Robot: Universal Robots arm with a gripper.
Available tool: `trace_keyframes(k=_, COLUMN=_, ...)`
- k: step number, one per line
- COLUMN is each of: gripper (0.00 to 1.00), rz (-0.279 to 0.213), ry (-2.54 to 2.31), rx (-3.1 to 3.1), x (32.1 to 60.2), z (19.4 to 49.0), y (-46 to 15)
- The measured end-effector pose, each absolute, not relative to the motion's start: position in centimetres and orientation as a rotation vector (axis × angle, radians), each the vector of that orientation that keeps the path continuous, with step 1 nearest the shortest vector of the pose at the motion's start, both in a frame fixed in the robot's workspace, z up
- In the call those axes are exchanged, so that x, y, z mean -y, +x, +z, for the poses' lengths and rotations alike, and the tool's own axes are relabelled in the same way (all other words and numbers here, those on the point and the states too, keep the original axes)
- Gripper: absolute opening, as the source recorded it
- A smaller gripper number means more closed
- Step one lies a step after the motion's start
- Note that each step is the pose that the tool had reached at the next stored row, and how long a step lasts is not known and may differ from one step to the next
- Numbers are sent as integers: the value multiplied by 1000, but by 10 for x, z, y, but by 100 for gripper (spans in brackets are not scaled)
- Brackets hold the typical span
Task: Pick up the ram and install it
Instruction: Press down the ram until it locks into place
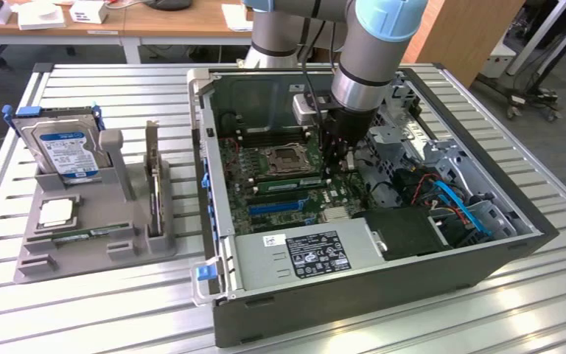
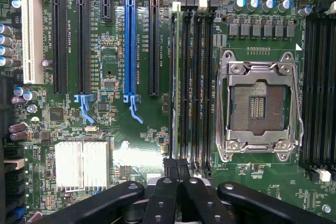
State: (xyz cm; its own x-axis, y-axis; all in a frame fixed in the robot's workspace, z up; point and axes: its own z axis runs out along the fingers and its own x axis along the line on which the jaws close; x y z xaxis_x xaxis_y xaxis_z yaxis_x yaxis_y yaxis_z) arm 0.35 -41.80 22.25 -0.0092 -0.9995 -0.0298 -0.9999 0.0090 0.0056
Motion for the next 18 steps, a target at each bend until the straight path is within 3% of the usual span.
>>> trace_keyframes(k=18, gripper=9, rz=39, ry=-2199, rx=-2219, x=418, z=235, y=4)
